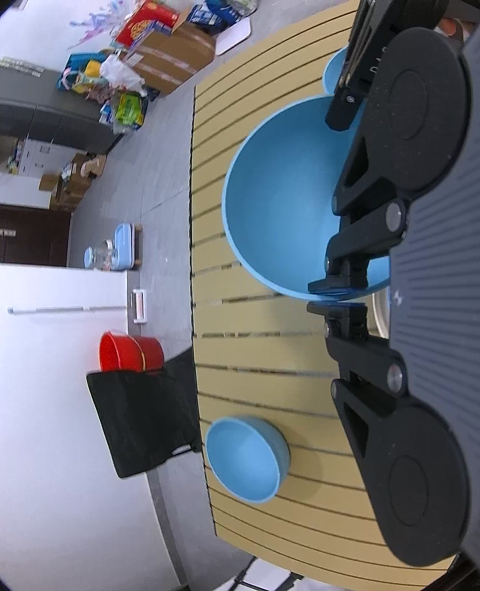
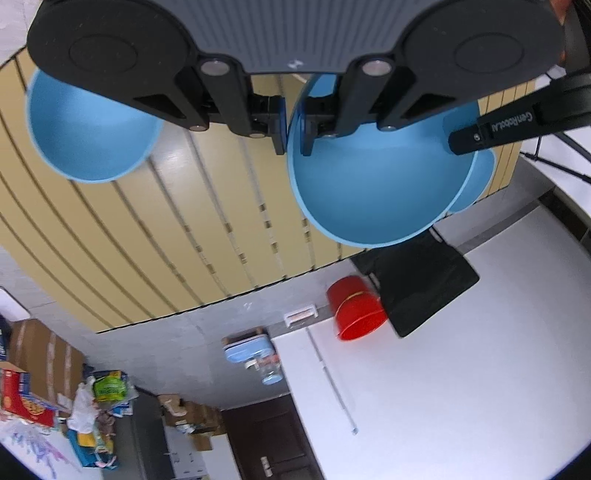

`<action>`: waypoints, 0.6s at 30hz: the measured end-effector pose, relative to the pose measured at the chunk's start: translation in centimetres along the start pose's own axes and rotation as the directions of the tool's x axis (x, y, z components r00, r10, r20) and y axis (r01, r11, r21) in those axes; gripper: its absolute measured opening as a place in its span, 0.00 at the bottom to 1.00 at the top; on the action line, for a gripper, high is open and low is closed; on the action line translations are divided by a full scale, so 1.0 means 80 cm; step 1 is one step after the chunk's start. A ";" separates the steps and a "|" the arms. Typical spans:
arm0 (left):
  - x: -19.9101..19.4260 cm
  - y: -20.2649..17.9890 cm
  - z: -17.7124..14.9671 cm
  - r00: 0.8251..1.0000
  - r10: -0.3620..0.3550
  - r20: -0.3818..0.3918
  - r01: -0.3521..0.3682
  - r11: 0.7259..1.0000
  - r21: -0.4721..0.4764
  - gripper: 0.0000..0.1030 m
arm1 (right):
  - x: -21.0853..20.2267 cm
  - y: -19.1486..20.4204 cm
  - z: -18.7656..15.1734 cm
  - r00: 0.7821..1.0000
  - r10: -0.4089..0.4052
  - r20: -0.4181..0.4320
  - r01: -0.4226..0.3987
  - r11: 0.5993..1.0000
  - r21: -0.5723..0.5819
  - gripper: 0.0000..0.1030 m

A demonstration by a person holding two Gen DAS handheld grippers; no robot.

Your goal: Organize plates and bowls

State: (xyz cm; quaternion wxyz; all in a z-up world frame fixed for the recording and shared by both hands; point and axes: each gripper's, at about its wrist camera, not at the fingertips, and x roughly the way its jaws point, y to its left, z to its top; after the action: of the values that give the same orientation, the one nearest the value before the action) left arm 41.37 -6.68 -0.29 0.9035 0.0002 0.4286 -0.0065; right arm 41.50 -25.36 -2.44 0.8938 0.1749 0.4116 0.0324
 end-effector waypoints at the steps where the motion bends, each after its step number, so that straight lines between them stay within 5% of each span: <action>1: -0.001 -0.009 -0.001 1.000 -0.002 0.002 0.002 1.000 0.010 0.05 | -0.004 -0.007 0.000 1.000 -0.005 0.008 0.005 1.000 0.005 0.06; 18: 0.008 -0.157 -0.035 0.998 -0.060 -0.022 0.063 0.985 0.162 0.05 | -0.049 -0.149 -0.013 0.994 -0.091 0.068 0.082 0.988 0.127 0.06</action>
State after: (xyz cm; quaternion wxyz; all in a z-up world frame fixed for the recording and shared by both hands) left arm 39.48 -19.22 -2.53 0.8962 0.0607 0.4339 -0.0695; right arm 37.10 -36.99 -4.26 0.8963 0.2133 0.3869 -0.0387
